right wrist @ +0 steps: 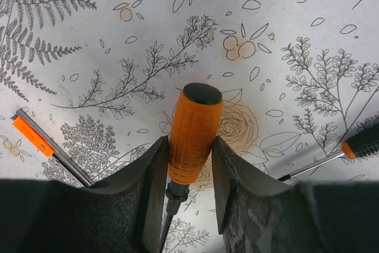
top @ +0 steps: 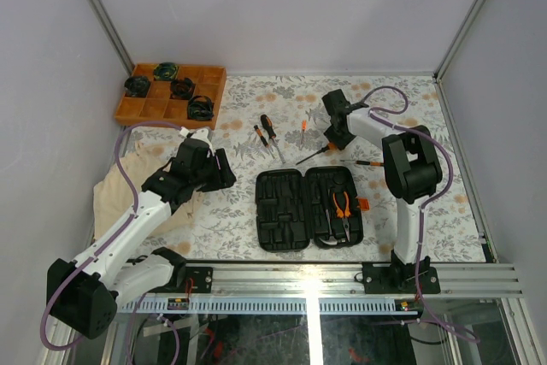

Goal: Sort the tools into containers
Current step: Pick up the screwdriver from the center of the board.

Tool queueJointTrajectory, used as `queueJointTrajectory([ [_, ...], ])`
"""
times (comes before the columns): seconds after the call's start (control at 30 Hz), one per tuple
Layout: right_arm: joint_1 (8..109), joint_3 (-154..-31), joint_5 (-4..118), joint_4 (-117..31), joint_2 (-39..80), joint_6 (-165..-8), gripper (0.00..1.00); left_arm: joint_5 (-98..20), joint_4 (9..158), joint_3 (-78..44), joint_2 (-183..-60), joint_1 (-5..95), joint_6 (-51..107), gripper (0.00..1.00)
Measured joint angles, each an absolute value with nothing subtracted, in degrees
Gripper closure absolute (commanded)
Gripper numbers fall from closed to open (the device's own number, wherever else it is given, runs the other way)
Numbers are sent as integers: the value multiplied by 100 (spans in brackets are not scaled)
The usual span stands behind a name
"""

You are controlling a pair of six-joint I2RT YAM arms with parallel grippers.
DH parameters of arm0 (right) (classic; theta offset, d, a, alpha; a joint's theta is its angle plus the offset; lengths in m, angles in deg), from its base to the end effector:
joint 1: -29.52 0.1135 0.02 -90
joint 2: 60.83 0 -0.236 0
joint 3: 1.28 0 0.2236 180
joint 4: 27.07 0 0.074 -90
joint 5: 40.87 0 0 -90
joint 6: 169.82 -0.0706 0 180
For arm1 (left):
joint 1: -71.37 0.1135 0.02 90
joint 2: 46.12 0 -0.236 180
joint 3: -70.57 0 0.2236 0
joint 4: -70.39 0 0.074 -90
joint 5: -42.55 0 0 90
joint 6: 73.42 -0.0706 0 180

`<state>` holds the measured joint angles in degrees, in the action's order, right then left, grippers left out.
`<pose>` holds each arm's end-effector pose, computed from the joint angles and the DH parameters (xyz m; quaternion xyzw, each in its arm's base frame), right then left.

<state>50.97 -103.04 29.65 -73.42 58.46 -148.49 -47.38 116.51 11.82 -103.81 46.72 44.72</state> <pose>0.3907 0.1282 0.1258 0.4196 0.8644 0.0412 0.2740 0.1995 -0.0917 0.2147 -0.0279 0.9237 -0.1704 0.3421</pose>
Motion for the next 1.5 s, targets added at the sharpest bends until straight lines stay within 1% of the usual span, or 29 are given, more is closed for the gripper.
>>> queueJointTrajectory([
  [0.13, 5097, -10028, 2936, -7045, 5596, -14652, 77, -4735, 11651, 1182, -10381, 4672, 4472, 43],
  [0.23, 5097, -9646, 2921, -6639, 5186, -14422, 82, -4735, 11651, 1182, -10381, 4672, 4470, 43],
  [0.5, 5097, -8774, 3157, -5200, 3846, -13371, 86, -4585, 11637, 1182, -10316, 4672, 4378, 43],
  [0.7, 5097, -8258, 3988, -4387, 3041, -12230, 89, -4241, 11543, 1182, -9988, 4672, 4292, 41],
  [0.9, 5100, -7858, 5338, -3974, 2561, -11581, 92, -3607, 11080, 1285, -9667, 4672, 4295, 40],
  [1.03, 5113, -7441, 6182, -3690, 2235, -11625, 93, -3210, 10682, 1379, -9623, 4565, 4435, 37],
  [1.13, 5202, -7130, 6667, -3447, 2025, -11802, 94, -3098, 10416, 1399, -9647, 4224, 4550, 37],
  [1.37, 5849, -6606, 7163, -2873, 1686, -12392, 95, -3092, 9697, 1401, -10054, 3263, 4821, 37],
  [1.5, 6009, -6573, 7295, -2682, 1599, -12613, 95, -3144, 9415, 1416, -10362, 2957, 4935, 41],
])
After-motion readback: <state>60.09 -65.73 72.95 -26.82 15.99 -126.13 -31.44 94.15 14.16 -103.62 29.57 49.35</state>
